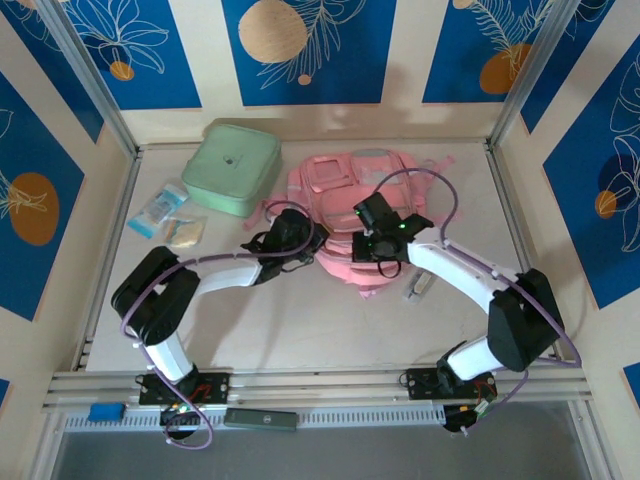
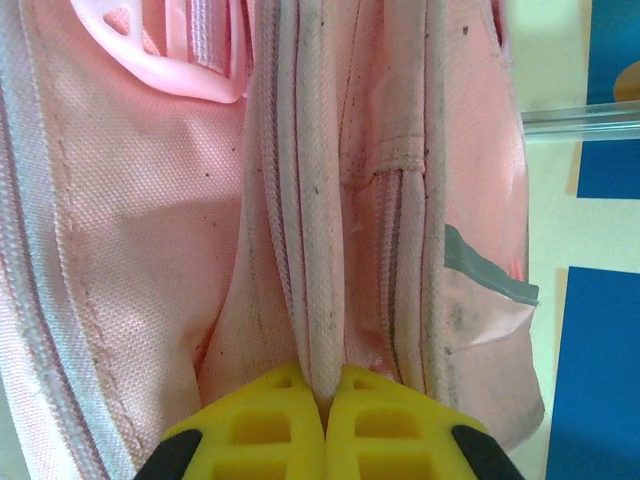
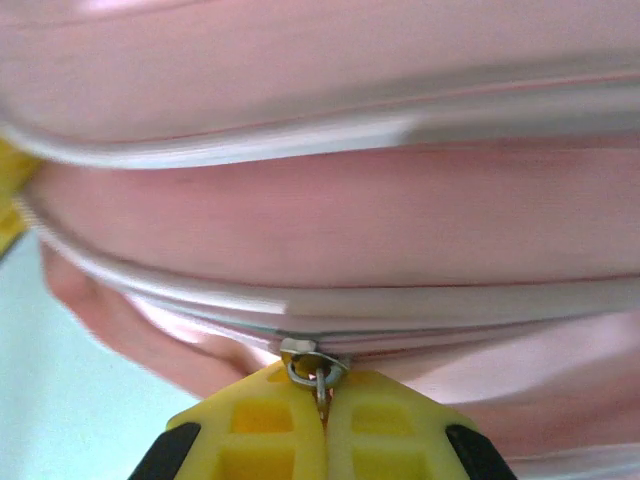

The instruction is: Pack the student bag

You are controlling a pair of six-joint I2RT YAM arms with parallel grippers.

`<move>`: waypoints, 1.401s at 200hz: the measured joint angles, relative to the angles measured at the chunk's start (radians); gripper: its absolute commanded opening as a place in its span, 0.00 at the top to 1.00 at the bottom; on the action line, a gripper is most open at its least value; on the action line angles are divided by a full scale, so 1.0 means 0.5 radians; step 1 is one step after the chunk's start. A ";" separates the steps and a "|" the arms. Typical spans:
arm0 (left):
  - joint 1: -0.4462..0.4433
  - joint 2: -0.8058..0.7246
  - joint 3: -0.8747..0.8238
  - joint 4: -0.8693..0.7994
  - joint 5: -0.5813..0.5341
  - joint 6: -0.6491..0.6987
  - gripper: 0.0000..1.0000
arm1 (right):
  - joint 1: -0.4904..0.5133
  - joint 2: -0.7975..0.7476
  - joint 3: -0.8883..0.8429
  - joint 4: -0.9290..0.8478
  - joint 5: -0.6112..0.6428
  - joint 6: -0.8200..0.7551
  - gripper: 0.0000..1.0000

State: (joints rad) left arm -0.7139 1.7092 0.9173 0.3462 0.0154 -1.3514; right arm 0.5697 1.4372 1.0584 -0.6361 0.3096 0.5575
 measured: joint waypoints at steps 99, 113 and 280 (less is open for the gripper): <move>0.473 0.108 0.248 -0.317 0.499 0.521 0.68 | 0.094 0.092 0.171 -0.032 -0.128 -0.149 1.00; 0.490 0.076 0.220 -0.325 0.478 0.549 0.58 | 0.119 0.120 0.184 -0.030 -0.134 -0.142 1.00; -0.259 -0.087 -0.024 0.064 -0.227 -0.331 0.75 | 0.144 0.122 0.168 0.022 -0.121 -0.067 1.00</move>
State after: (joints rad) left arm -0.8433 1.6657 0.9051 0.3782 -0.0982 -1.5169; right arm 0.6418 1.4982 1.1423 -0.6250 0.2493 0.5240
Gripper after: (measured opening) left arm 0.324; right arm 0.047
